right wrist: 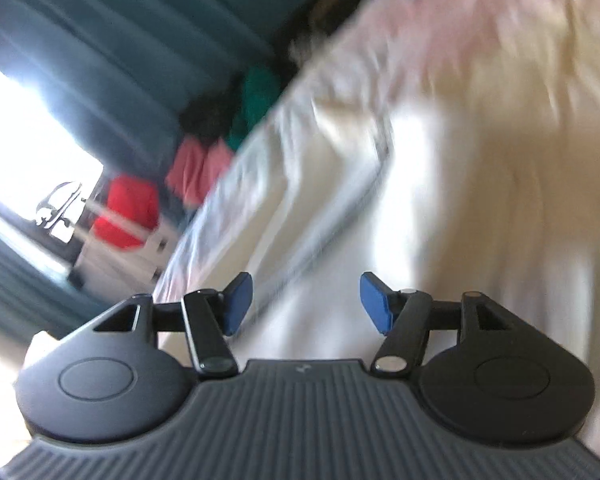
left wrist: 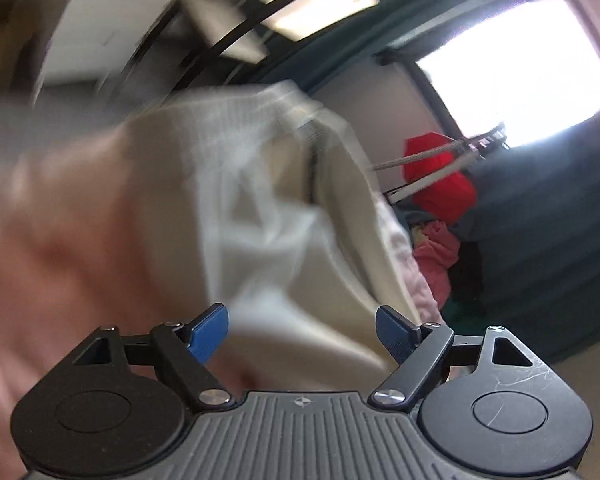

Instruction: Fold clothes

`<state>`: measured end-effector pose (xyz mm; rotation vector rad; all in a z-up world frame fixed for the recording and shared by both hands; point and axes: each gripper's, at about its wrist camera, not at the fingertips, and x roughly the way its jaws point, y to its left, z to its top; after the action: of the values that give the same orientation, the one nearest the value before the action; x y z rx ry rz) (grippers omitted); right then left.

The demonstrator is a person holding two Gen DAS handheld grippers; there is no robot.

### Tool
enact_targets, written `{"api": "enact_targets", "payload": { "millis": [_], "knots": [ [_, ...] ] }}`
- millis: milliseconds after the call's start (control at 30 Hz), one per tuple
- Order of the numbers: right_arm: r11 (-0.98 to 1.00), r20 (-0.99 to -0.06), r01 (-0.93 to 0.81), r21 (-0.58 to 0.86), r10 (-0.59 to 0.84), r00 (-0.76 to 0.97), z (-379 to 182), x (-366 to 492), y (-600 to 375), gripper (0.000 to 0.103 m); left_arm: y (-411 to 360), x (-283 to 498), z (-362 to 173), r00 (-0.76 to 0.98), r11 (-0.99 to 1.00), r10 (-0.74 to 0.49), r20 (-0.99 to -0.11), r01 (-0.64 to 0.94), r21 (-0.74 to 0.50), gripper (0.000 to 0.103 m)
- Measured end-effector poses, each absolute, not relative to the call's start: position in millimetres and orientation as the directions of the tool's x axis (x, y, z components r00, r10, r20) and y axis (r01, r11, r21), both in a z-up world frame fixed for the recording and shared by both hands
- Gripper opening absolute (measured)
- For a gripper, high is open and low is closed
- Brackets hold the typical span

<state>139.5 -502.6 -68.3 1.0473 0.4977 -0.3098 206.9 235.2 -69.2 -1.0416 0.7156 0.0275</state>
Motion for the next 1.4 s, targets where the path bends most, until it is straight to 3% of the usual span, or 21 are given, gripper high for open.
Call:
{"api": "enact_targets", "payload": {
  "millis": [100,267,300,367,400,467,533,633,767,1200,1400],
  "knots": [
    [0.399,-0.568,0.479,0.782,0.142,0.811,-100.5,143.3,-493.2,0.062,234.5,199.3,-91.1,0.778,0.471,-0.316,-0.543,-0.368,-0.801,0.082],
    [0.451,-0.541,0.455,0.768,0.076,0.838,-102.0,174.4,-499.0,0.062,236.8,208.4,-88.6,0.813,0.486,-0.257,-0.523,-0.359,-0.797,0.079],
    [0.444,-0.537,0.468,0.764,0.034,0.843,-102.3,182.9,-505.3,0.062,238.7,211.1,-86.3,0.818,0.49,-0.243,-0.522,-0.361,-0.794,0.073],
    [0.421,-0.526,0.493,0.761,-0.044,0.849,-104.5,199.5,-518.0,0.059,242.4,216.5,-81.7,0.827,0.496,-0.214,-0.519,-0.366,-0.787,0.041],
    [0.409,-0.524,0.506,0.76,-0.075,0.848,-106.9,207.7,-523.8,0.057,244.3,219.2,-79.4,0.832,0.5,-0.2,-0.518,-0.368,-0.784,0.038],
    [0.397,-0.528,0.531,0.748,-0.129,0.84,-109.6,221.5,-535.4,0.039,248.0,224.6,-74.7,0.841,0.506,-0.171,-0.514,-0.373,-0.778,0.02],
    [0.389,-0.534,0.547,0.741,-0.152,0.831,-109.2,230.3,-546.3,0.023,251.7,230.0,-70.1,0.848,0.512,-0.142,-0.51,-0.378,-0.771,0.013],
    [0.431,-0.528,0.538,0.724,-0.157,0.835,-94.9,232.7,-547.7,0.016,257.3,238.1,-63.2,0.859,0.521,-0.099,-0.503,-0.386,-0.761,0.011],
    [0.453,-0.51,0.514,0.728,-0.143,0.848,-75.3,213.6,-540.9,0.015,262.6,226.1,-33.6,0.863,0.576,-0.089,-0.498,-0.363,-0.732,0.011],
    [0.34,-0.581,0.536,0.773,0.037,0.813,-71.5,56.6,-506.3,0.015,364.5,11.1,7.8,0.779,0.627,-0.115,-0.617,-0.425,-0.653,0.011],
    [0.261,-0.609,0.559,0.787,0.186,0.771,-102.7,25.4,-515.6,0.026,374.1,-45.1,-17.2,0.732,0.734,-0.115,-0.672,-0.393,-0.553,0.013]
  ]
}}
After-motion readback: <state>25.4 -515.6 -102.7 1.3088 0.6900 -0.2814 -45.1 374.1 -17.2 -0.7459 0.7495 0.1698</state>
